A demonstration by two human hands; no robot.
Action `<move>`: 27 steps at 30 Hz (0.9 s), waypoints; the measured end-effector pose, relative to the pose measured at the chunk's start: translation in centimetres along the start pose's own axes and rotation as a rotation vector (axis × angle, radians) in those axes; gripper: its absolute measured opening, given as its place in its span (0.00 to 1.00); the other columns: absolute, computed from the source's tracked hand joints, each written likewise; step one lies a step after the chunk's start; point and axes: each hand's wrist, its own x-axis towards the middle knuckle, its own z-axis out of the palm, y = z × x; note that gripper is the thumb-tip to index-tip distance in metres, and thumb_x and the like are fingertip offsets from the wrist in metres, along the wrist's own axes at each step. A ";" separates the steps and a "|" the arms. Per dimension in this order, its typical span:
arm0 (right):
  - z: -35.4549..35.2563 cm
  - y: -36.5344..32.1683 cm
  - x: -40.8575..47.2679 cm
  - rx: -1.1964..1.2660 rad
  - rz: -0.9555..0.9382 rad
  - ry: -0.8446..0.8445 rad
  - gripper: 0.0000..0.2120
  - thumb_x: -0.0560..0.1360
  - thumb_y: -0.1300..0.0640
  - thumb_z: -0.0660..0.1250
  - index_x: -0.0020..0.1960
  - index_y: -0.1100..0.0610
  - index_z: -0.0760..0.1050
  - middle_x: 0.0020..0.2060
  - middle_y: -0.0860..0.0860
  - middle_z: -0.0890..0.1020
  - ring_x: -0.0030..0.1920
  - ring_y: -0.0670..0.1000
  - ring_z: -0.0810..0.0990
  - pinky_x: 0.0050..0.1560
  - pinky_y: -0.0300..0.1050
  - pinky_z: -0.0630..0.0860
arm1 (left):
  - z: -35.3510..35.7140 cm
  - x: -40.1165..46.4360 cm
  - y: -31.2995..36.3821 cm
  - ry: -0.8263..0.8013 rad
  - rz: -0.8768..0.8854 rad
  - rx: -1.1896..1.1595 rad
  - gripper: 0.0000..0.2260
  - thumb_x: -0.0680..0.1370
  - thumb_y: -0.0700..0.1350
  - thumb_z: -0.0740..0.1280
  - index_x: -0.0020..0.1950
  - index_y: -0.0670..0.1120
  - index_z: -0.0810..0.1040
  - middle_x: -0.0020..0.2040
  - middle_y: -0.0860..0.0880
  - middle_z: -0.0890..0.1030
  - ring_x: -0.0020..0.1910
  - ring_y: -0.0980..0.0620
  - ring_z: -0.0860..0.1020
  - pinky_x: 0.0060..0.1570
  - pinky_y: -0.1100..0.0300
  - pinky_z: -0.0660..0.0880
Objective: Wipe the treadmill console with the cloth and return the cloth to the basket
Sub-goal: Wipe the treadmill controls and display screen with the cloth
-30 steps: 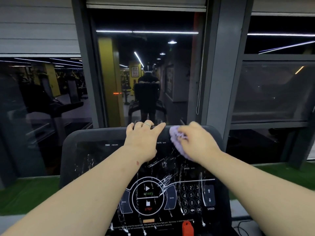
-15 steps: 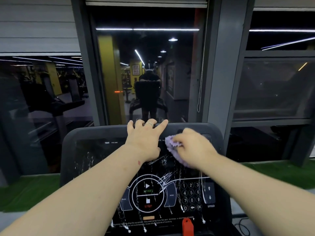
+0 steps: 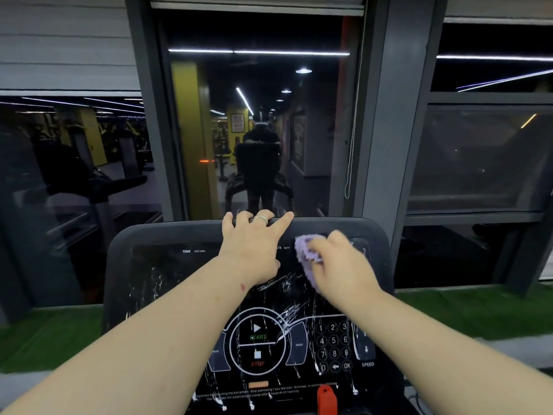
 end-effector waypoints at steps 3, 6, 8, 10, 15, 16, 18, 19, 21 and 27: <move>-0.7 0.8 1.6 0.006 0.016 -0.091 0.08 0.79 0.55 0.61 0.51 0.48 0.78 0.44 0.48 0.70 0.43 0.55 0.77 0.40 0.46 0.70 | 0.0 0.0 0.0 -0.004 -0.001 0.006 0.44 0.75 0.60 0.71 0.80 0.64 0.45 0.80 0.52 0.60 0.75 0.40 0.61 0.76 0.35 0.51; -1.5 1.6 2.7 0.026 0.143 0.046 0.06 0.78 0.57 0.62 0.48 0.49 0.77 0.43 0.49 0.72 0.43 0.56 0.76 0.39 0.45 0.68 | 0.0 0.1 0.0 -0.005 -0.004 0.000 0.44 0.75 0.60 0.71 0.81 0.65 0.45 0.80 0.52 0.59 0.75 0.41 0.61 0.77 0.35 0.51; -0.2 0.2 0.4 -0.044 0.063 0.043 0.05 0.78 0.58 0.63 0.52 0.51 0.76 0.45 0.49 0.69 0.39 0.55 0.72 0.39 0.46 0.71 | 0.0 0.0 0.0 -0.003 -0.006 0.000 0.44 0.75 0.60 0.71 0.81 0.64 0.45 0.80 0.52 0.59 0.75 0.40 0.61 0.77 0.35 0.50; -0.4 -0.4 -0.8 0.012 -0.019 -0.093 0.06 0.78 0.57 0.62 0.51 0.49 0.76 0.45 0.48 0.70 0.35 0.54 0.75 0.37 0.46 0.76 | 0.1 0.0 0.1 0.004 -0.005 0.002 0.44 0.75 0.60 0.71 0.81 0.64 0.45 0.80 0.52 0.59 0.75 0.40 0.61 0.77 0.34 0.50; -3.4 2.1 3.8 0.126 0.166 -0.085 0.06 0.76 0.56 0.65 0.48 0.53 0.82 0.43 0.53 0.82 0.44 0.57 0.82 0.44 0.47 0.79 | 0.2 0.1 0.1 -0.002 -0.012 -0.021 0.43 0.75 0.58 0.72 0.80 0.65 0.45 0.80 0.53 0.59 0.76 0.41 0.60 0.77 0.34 0.50; -2.7 1.8 2.8 0.082 0.130 -0.021 0.06 0.77 0.56 0.65 0.50 0.51 0.80 0.45 0.51 0.79 0.43 0.56 0.79 0.44 0.47 0.77 | 0.2 0.1 0.1 0.003 -0.013 -0.022 0.43 0.75 0.58 0.72 0.80 0.65 0.46 0.80 0.53 0.59 0.76 0.41 0.60 0.77 0.34 0.50; -0.6 0.6 0.1 0.027 -0.004 -0.030 0.07 0.78 0.55 0.62 0.53 0.49 0.77 0.46 0.48 0.70 0.41 0.54 0.76 0.41 0.46 0.72 | 0.2 0.0 0.1 0.006 -0.009 -0.019 0.43 0.74 0.58 0.72 0.80 0.65 0.46 0.80 0.52 0.59 0.76 0.40 0.60 0.77 0.35 0.50; -0.3 0.5 -0.3 0.035 -0.043 -0.080 0.07 0.78 0.55 0.61 0.53 0.47 0.77 0.45 0.47 0.69 0.40 0.54 0.77 0.39 0.45 0.71 | 0.2 0.0 0.1 0.012 -0.008 -0.013 0.43 0.74 0.58 0.71 0.80 0.65 0.46 0.80 0.52 0.59 0.76 0.40 0.60 0.77 0.35 0.50; -1.3 1.4 2.0 0.018 0.021 -0.112 0.10 0.78 0.56 0.61 0.52 0.45 0.79 0.45 0.48 0.72 0.44 0.55 0.79 0.41 0.43 0.69 | 0.2 0.0 0.2 0.008 -0.013 -0.009 0.43 0.74 0.58 0.71 0.80 0.65 0.46 0.80 0.52 0.60 0.75 0.40 0.61 0.77 0.35 0.50; -0.7 1.5 1.0 0.000 -0.002 -0.002 0.07 0.79 0.55 0.62 0.53 0.49 0.78 0.46 0.47 0.71 0.41 0.51 0.75 0.41 0.44 0.70 | 0.3 0.1 0.1 0.008 -0.016 -0.015 0.43 0.74 0.58 0.72 0.80 0.65 0.47 0.79 0.52 0.61 0.75 0.41 0.62 0.77 0.35 0.50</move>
